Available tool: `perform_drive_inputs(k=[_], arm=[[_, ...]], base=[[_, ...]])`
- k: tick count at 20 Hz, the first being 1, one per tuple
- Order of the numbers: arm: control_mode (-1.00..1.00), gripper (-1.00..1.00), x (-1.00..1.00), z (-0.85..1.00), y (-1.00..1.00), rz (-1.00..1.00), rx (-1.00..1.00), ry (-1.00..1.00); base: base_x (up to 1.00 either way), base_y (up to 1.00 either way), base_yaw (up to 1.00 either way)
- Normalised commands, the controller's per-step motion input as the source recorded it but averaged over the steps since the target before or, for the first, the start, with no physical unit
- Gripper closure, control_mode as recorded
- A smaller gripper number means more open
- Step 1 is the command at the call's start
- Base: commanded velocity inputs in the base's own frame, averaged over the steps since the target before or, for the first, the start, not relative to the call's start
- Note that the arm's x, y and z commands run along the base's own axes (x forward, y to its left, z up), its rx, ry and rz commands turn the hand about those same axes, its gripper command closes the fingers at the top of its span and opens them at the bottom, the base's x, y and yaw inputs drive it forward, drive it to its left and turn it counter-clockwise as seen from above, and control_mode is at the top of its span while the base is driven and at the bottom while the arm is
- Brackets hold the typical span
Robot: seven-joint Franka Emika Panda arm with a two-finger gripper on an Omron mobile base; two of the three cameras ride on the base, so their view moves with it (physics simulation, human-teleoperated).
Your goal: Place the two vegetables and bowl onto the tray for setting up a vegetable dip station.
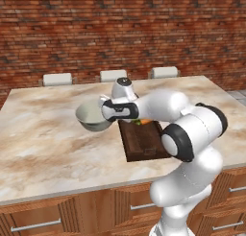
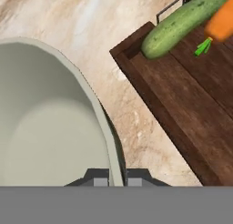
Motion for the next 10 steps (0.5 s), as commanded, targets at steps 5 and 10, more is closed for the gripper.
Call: perform_drive_inputs(k=[5, 10], arm=[[-1.00, 1.00, -0.54, 0.14, -0.65, -0.05, 0.01, 0.00], [-1.00, 1.00, -0.40, 0.15, -0.55, -0.03, 0.03, 0.00]], base=[[0.00, 0.00, 0.00], [0.00, 0.00, 0.00]])
